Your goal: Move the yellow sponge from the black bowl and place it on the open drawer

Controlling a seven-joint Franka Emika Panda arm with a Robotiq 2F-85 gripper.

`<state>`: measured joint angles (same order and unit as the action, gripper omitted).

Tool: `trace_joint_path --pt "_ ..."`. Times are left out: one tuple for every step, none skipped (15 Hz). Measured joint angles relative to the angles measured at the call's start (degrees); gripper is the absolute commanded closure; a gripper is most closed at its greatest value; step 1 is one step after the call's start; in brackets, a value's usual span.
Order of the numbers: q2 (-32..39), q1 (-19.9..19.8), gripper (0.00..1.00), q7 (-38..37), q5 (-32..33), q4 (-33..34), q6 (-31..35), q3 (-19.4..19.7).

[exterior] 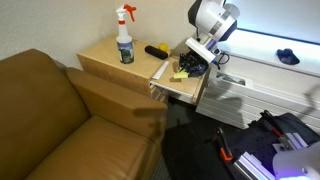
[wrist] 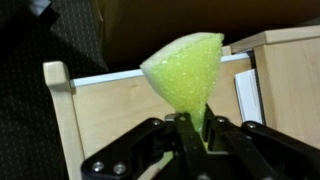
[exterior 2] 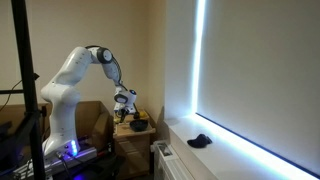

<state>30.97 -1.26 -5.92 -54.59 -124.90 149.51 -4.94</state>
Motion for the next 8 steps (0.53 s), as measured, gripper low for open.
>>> trace_joint_path --pt "1.27 0.1 0.96 0.77 -1.12 1.03 1.99 -0.27" --pt "2.45 0.22 0.96 1.45 -1.8 2.2 3.65 -0.67" --pt "3.41 0.39 0.96 1.92 -2.12 3.31 4.72 -1.07" --pt "4.16 0.53 0.96 2.31 -2.23 4.35 5.51 -1.52" --pt "4.77 0.73 0.96 2.64 -2.24 5.22 6.07 -1.96" --pt "5.28 1.01 0.96 2.82 -2.23 6.0 6.44 -2.22" --pt "5.8 1.39 0.96 2.94 -2.16 6.6 6.62 -2.31" --pt "6.27 1.79 0.74 2.97 -1.98 7.06 6.64 -2.32"
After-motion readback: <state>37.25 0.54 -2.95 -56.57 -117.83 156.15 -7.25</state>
